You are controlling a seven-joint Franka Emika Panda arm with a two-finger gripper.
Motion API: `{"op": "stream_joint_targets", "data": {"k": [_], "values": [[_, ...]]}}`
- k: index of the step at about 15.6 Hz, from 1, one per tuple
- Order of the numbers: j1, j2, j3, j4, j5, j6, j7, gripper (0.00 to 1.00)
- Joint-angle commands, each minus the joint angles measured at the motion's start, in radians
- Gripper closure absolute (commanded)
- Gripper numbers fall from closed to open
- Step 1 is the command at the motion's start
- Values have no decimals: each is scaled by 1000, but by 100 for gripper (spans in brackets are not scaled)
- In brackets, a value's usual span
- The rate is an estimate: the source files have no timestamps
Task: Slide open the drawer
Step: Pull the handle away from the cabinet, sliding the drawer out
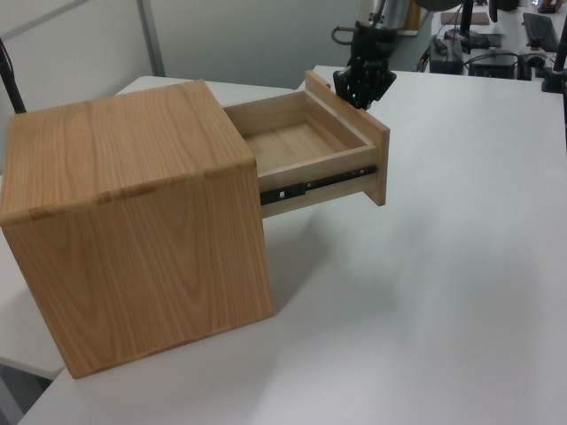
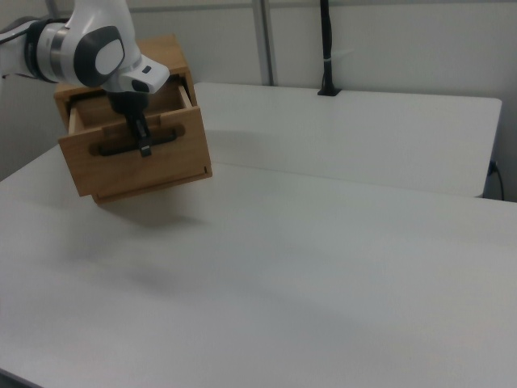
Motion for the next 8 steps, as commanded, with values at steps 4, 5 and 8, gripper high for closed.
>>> {"op": "stream_joint_targets", "data": {"k": [4, 5, 8], "values": [[-61, -156, -1, -180, -47, -80, -108, 100], [-70, -160, -1, -177, -47, -112, -134, 100], [-82, -165, -4, -174, -47, -161, -165, 100]]}}
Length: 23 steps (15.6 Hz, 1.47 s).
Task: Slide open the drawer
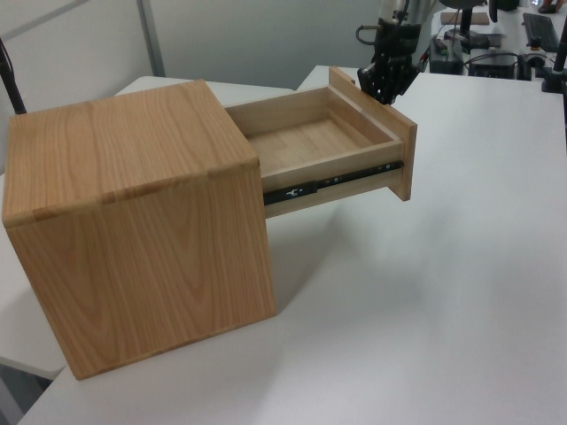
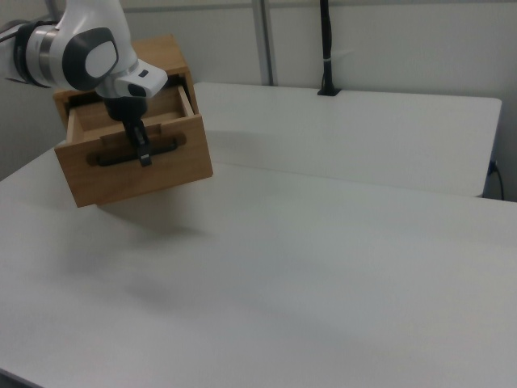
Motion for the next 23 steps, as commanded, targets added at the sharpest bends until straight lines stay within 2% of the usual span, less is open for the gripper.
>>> {"op": "stream_joint_targets", "data": {"k": [1, 2, 3, 4, 5, 6, 14, 18, 21, 23], "values": [[-55, -65, -4, -59, -35, -148, -130, 100], [-58, -65, -4, -58, -35, -151, -130, 95], [-62, -67, -4, -57, -35, -154, -130, 78], [-67, -65, -6, -55, -34, -154, -130, 51], [-67, -65, -6, -45, -32, -156, -130, 20], [-67, -65, -6, -45, -34, -156, -121, 0], [-79, -65, -18, 56, 3, -226, -118, 0], [-75, -103, -35, 64, 8, -274, -124, 0], [-1, -126, -122, 64, 15, -277, -168, 0], [36, -149, -159, 60, 12, -280, -272, 0]]}}
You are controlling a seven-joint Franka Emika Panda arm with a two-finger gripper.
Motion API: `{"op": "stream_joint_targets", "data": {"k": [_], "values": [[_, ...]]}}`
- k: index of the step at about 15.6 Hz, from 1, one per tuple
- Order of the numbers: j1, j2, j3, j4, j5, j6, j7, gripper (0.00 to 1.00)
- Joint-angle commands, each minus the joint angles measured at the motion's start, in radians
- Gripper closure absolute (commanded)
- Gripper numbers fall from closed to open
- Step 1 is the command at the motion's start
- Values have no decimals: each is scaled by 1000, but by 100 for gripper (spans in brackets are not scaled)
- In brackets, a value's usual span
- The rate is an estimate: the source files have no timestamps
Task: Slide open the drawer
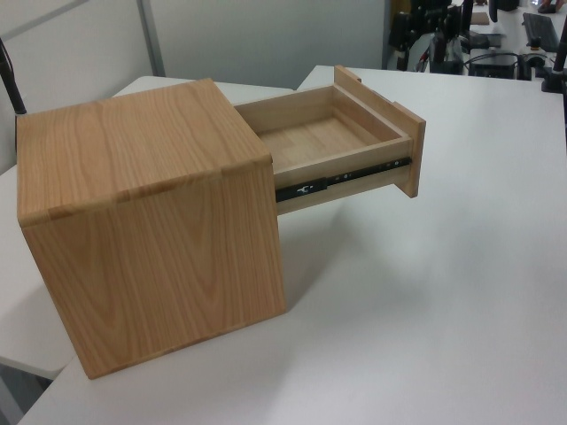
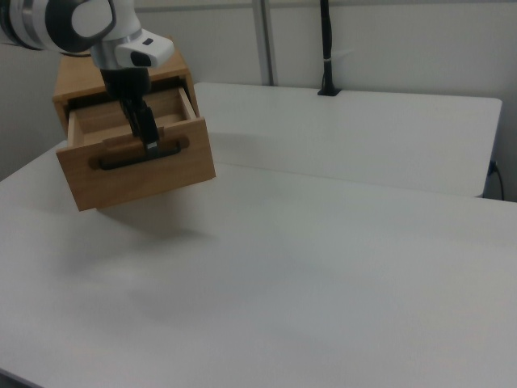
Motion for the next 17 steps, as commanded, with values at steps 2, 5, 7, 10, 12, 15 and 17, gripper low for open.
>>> {"op": "stream_joint_targets", "data": {"k": [2, 5, 7, 10, 12, 15, 17], "values": [[89, -62, -84, -23, 1, -30, -266, 0], [87, -62, -103, -21, -18, -43, -533, 0], [89, -61, -109, -21, -58, -49, -642, 0], [90, -58, -109, -27, -85, -50, -783, 0], [90, -58, -109, -32, -85, -49, -794, 0], [92, -53, -109, -29, -88, -49, -790, 0], [92, -52, -107, -29, -87, -50, -790, 0]]}}
